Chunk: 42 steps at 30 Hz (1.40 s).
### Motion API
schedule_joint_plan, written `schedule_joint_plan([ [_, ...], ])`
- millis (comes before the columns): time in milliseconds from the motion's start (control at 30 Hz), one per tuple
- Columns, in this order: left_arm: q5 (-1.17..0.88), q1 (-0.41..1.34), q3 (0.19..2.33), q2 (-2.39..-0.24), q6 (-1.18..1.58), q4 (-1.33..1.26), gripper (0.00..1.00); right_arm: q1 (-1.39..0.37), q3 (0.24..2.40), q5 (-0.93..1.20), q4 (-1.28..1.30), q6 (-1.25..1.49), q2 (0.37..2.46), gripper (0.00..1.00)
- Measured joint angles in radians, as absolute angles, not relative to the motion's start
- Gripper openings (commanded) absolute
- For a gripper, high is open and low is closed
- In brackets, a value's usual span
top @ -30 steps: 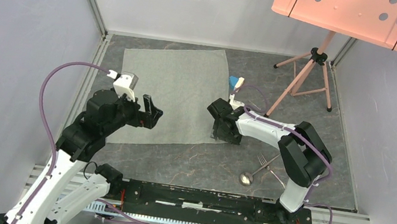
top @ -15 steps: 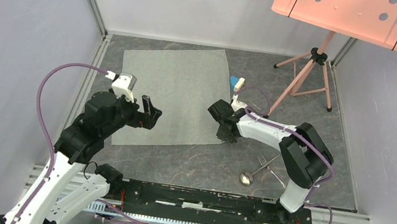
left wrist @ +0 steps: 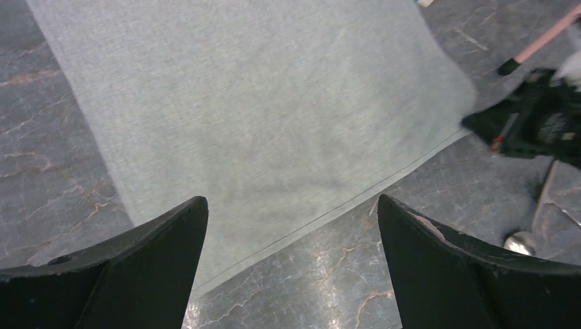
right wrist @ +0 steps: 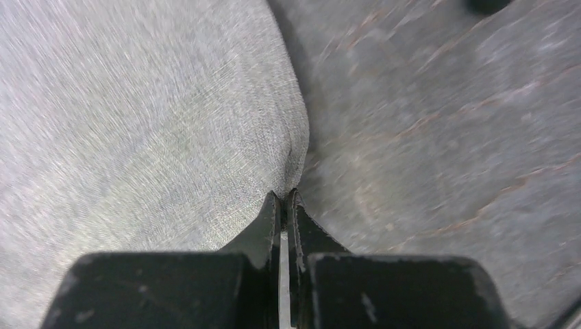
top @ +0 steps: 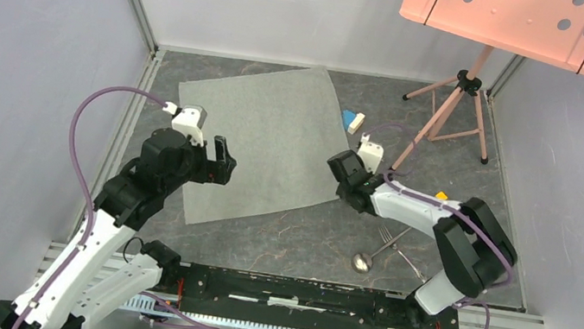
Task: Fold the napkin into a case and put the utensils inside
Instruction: Pick up the flattened napkin from the center of the board.
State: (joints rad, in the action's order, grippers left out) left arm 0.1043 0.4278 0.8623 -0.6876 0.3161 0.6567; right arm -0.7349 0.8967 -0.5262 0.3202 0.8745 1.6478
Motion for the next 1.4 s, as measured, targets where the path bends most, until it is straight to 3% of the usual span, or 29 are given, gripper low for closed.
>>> schedule_joint_plan([
  [167, 0.11, 0.428, 0.844, -0.756, 0.374, 0.656, 0.99, -0.673, 0.741, -0.615, 0.078, 0.812, 1.498, 0.0],
  [267, 0.067, 0.428, 0.824, -0.81, 0.507, 0.658, 0.93, -0.645, 0.653, -0.673, -0.054, 0.775, 1.42, 0.0],
  [467, 0.043, 0.455, 0.686, -0.854, 0.939, 0.766, 0.66, -0.633, 0.527, -0.684, -0.278, 0.66, 1.349, 0.0],
  [633, 0.054, 0.583, 0.547, -0.835, 1.296, 0.856, 0.65, -0.633, 0.466, -0.621, -0.382, 0.613, 1.322, 0.0],
  [800, 0.122, 0.651, 0.555, -0.964, 1.515, 0.896, 0.64, -0.617, 0.458, -0.585, -0.424, 0.602, 1.317, 0.0],
  [933, 0.185, 0.657, 0.59, -1.079, 1.611, 0.908, 0.5, -0.596, 0.439, -0.551, -0.455, 0.605, 1.316, 0.0],
  [1167, 0.23, 0.658, 0.682, -1.251, 1.672, 0.944, 0.56, -0.547, 0.418, -0.486, -0.47, 0.617, 1.316, 0.0],
  [1400, 0.261, 0.657, 0.691, -1.261, 1.698, 0.963, 0.56, -0.52, 0.407, -0.437, -0.491, 0.632, 1.316, 0.0],
])
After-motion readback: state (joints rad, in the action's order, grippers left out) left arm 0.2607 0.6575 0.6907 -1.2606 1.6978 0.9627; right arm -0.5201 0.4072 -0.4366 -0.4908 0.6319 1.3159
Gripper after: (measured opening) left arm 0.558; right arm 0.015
